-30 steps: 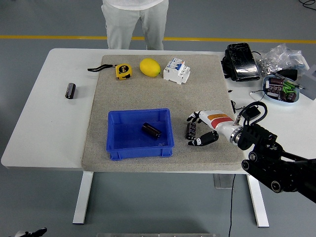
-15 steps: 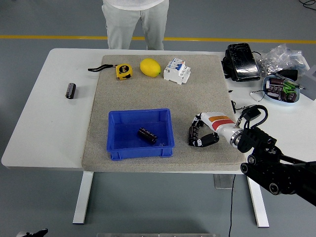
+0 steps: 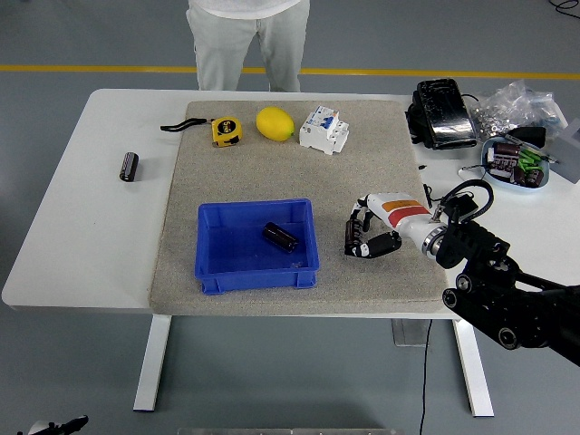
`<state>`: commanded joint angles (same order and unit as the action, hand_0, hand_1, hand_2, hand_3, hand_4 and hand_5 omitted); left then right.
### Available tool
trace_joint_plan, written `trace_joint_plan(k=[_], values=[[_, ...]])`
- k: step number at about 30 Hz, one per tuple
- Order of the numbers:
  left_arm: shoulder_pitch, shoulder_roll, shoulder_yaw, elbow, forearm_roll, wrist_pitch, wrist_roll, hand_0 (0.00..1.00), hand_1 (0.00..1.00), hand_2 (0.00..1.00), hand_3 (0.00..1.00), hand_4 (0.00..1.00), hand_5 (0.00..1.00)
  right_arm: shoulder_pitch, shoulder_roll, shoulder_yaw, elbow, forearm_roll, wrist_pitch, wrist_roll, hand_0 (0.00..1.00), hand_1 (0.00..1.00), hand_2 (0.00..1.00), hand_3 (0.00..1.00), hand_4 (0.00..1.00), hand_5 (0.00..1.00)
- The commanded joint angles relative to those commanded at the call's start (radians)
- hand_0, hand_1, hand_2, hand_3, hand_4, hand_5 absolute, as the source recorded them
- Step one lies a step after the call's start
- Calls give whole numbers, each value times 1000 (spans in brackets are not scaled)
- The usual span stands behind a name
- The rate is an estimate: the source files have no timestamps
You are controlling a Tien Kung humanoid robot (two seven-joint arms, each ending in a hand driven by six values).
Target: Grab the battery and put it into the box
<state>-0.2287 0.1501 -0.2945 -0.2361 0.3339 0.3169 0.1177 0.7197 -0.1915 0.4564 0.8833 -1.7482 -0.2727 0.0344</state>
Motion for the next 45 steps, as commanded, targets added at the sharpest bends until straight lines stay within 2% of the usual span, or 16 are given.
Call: trace_joint_plan(k=[3, 9, 12, 15, 19, 20, 25, 26, 31, 32, 43, 45], values=[[-1, 1, -3, 1, 3, 0, 1, 684, 658, 704, 609, 626, 487, 16, -3, 18, 42, -14, -7, -13, 469, 386, 427, 460, 885, 295], [-2, 3, -3, 1, 3, 1, 1, 684, 650, 702, 609, 626, 486, 38, 2, 37, 170, -22, -46, -46, 477, 393, 433, 464, 869, 279], [-1, 4, -4, 2, 4, 2, 1, 684, 650, 702, 609, 626, 486, 43, 12, 7, 230, -25, -48, -60, 477, 393, 433, 464, 869, 279], [-2, 4, -3, 1, 4, 2, 1, 684, 647, 701, 609, 625, 486, 54, 23, -34, 256, -28, -34, -72, 504, 430, 467, 491, 871, 287], [-5, 5, -2, 0, 3, 1, 1, 684, 647, 701, 609, 625, 486, 90, 45, -87, 251, -40, 0, -95, 504, 430, 467, 491, 871, 287], [-7, 6, -3, 0, 3, 1, 1, 685, 641, 700, 609, 626, 486, 101, 51, -94, 247, -43, 6, -99, 470, 507, 559, 547, 899, 315], [-9, 9, -7, 1, 9, 3, 2, 685, 641, 700, 609, 626, 486, 133, 68, -102, 241, -42, 19, -103, 470, 507, 559, 547, 899, 315], [-10, 10, -8, 1, 9, 3, 2, 684, 630, 698, 609, 626, 483, 138, 70, -103, 241, -43, 21, -103, 498, 545, 631, 571, 927, 334], [-12, 13, -9, 2, 10, 4, 2, 684, 630, 698, 609, 626, 483, 152, 75, -107, 230, -42, 26, -101, 498, 545, 631, 571, 927, 334], [-12, 13, -8, 2, 9, 4, 1, 684, 624, 697, 609, 627, 483, 153, 76, -107, 228, -42, 27, -100, 549, 598, 686, 580, 943, 344], [-11, 10, -2, 0, 6, 4, 1, 684, 628, 699, 609, 626, 482, 144, 77, -96, 202, -59, 38, -98, 574, 625, 704, 588, 956, 347], [-9, 10, 0, 0, 2, 3, 0, 684, 632, 701, 609, 626, 482, 142, 76, -93, 200, -60, 38, -96, 582, 633, 716, 609, 986, 366]])
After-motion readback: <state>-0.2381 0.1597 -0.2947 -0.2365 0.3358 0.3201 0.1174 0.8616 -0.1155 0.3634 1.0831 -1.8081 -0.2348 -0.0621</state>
